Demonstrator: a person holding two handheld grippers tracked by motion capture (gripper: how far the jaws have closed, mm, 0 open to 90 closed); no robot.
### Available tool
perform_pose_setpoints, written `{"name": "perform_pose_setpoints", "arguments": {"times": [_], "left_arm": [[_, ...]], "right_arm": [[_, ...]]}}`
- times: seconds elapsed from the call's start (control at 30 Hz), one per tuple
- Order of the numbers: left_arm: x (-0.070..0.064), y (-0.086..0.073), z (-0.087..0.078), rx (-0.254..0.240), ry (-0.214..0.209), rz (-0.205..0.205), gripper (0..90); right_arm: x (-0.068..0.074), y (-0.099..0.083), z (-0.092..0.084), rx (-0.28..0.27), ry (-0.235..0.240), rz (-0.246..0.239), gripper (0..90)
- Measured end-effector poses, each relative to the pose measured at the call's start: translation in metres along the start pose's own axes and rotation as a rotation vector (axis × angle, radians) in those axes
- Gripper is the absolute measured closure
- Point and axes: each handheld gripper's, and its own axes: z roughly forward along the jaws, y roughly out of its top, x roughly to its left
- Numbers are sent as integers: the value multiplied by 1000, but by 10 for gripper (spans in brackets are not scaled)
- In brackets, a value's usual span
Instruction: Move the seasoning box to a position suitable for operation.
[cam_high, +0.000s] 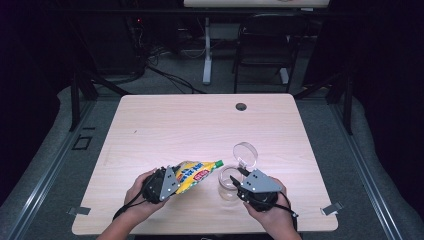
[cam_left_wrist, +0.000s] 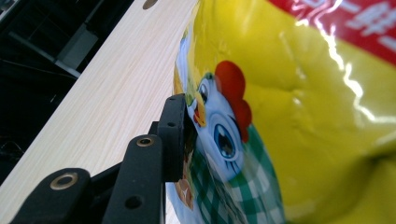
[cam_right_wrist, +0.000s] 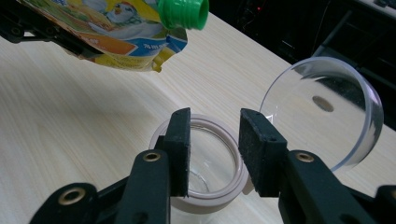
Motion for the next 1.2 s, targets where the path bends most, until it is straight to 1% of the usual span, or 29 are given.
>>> {"name": "perform_pose_setpoints", "arguments": {"times": [0.13,0.23,0.27,0.33,0.43,0.47,0.57,0.67,0.8,0.9,1.03,1.1,1.13,1.2], "left_arm": [[-1,1,2,7,0,9,647],[-3,2,4,17,-2,28,647],[-5,3,5,17,4,29,647],[-7,4,6,29,12,55,647],[-9,4,8,34,22,67,647],[-9,4,8,43,22,73,647],[-10,6,10,51,40,97,647],[-11,8,10,46,44,98,647],[-13,9,10,50,54,116,648],[-14,8,10,49,64,115,648],[-15,7,11,43,68,110,648],[-16,7,11,45,71,119,648],[-17,6,10,50,67,117,648],[-17,6,11,49,78,127,648]], "right_arm": [[3,2,1,3,-6,-36,636],[4,2,1,7,-15,-61,632],[4,2,2,6,-16,-67,632],[5,3,2,10,-23,-75,631],[7,3,4,9,-23,-93,630],[8,3,4,11,-28,-98,629],[11,3,6,14,-39,-126,628],[13,3,7,13,-44,-140,628],[15,4,7,8,-54,-152,628],[16,4,8,2,-56,-161,629],[17,3,10,4,-55,-167,631],[17,4,10,5,-56,-169,631],[17,4,10,5,-56,-170,632],[18,4,10,9,-52,-171,632]]}}
